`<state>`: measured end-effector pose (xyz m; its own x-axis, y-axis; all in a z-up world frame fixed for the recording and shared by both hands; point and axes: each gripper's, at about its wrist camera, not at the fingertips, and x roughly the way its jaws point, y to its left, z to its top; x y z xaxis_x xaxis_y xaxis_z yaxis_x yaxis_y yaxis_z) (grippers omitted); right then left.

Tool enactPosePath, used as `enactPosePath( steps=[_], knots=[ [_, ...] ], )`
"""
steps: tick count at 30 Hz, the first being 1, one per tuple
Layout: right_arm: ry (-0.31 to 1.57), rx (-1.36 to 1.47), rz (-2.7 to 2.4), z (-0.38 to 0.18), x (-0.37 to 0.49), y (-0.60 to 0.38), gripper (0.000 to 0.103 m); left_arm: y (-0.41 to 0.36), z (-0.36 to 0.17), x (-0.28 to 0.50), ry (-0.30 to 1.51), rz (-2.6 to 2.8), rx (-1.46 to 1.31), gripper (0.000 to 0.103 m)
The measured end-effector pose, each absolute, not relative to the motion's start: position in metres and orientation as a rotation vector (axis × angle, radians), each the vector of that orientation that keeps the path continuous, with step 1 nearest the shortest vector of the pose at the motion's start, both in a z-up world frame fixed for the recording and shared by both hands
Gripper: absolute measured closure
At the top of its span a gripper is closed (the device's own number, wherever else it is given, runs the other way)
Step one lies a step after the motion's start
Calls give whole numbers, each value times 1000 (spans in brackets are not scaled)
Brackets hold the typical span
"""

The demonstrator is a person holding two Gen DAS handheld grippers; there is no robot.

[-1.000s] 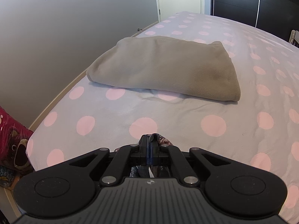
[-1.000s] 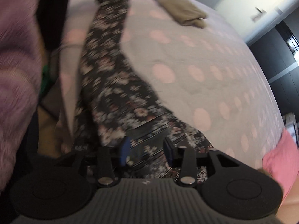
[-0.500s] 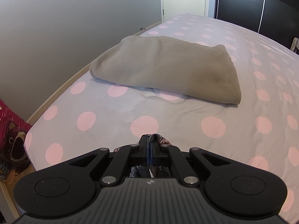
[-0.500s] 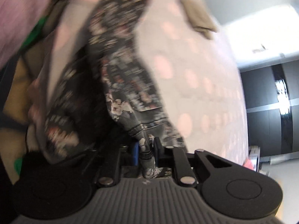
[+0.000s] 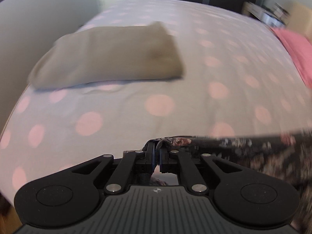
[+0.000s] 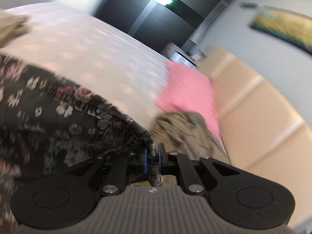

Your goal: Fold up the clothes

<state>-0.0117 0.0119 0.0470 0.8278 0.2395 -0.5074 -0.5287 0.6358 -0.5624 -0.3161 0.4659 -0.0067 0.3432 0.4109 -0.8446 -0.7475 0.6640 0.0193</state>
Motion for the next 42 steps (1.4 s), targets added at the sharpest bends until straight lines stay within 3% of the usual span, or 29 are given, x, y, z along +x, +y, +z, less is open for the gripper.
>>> enactPosePath(
  steps=[5, 6, 9, 14, 22, 32, 34, 35, 36, 38, 42],
  knots=[
    [466, -721, 263, 22, 41, 17, 92, 441, -23, -286, 1052, 720, -188, 81],
    [479, -705, 225, 15, 51, 17, 92, 444, -25, -285, 1062, 766, -170, 71],
    [522, -645, 149, -3, 71, 11, 92, 458, -28, -293, 1087, 945, -125, 74],
    [532, -635, 139, -20, 78, 11, 91, 470, -24, -317, 1050, 896, -274, 75],
    [561, -625, 145, -28, 92, 10, 91, 407, -49, -303, 1127, 614, 25, 74],
    [565, -632, 151, -37, 97, 13, 91, 365, -124, -296, 1341, 505, 376, 72],
    [554, -642, 152, -38, 96, 13, 91, 365, -134, -291, 1353, 552, 450, 74],
    [548, -648, 154, -39, 95, 13, 91, 368, -135, -288, 1351, 582, 466, 79],
    [543, -649, 157, -39, 94, 12, 91, 372, -133, -287, 1342, 607, 451, 90],
    [534, -652, 162, -38, 91, 11, 91, 381, -126, -286, 1316, 662, 412, 99],
    [526, -650, 178, -35, 88, 5, 91, 397, -92, -296, 1187, 830, 336, 103]
  ],
)
